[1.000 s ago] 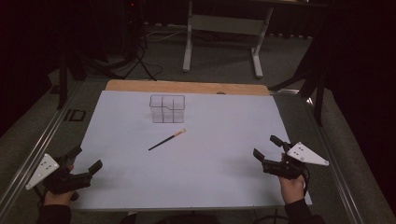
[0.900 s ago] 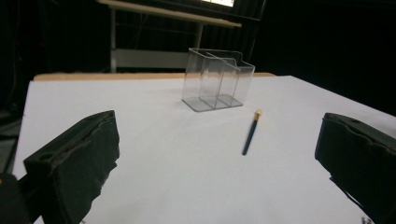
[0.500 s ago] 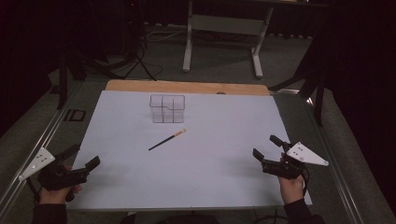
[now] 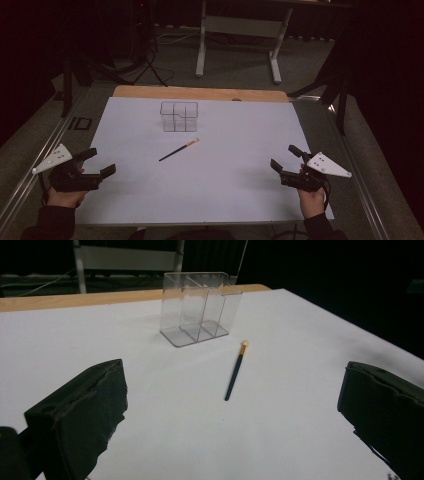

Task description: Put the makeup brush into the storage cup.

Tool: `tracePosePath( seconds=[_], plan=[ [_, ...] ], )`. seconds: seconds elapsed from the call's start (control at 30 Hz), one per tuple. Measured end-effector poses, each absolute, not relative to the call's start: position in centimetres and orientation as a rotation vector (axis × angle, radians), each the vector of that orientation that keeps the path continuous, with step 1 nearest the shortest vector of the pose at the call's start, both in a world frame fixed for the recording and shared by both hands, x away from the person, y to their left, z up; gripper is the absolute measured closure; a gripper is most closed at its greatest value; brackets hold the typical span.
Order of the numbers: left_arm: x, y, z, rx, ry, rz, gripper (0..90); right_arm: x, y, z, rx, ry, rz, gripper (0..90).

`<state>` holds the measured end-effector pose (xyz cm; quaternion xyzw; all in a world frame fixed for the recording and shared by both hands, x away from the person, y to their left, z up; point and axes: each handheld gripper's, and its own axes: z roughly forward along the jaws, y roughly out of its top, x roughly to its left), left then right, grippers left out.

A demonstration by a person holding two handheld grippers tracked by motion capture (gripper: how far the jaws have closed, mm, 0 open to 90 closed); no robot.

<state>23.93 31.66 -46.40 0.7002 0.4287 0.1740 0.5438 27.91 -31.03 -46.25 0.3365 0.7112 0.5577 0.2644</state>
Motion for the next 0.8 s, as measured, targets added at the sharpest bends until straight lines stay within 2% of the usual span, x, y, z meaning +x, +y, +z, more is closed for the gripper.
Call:
tracePosePath(
  seconds=[0.8],
  plan=[
    [28.7,27.8,-44.3,1.853,0.942,0.320,0.0,27.9,-30.8,-46.3,0.894,1.939,1.498,14.4]
  ],
)
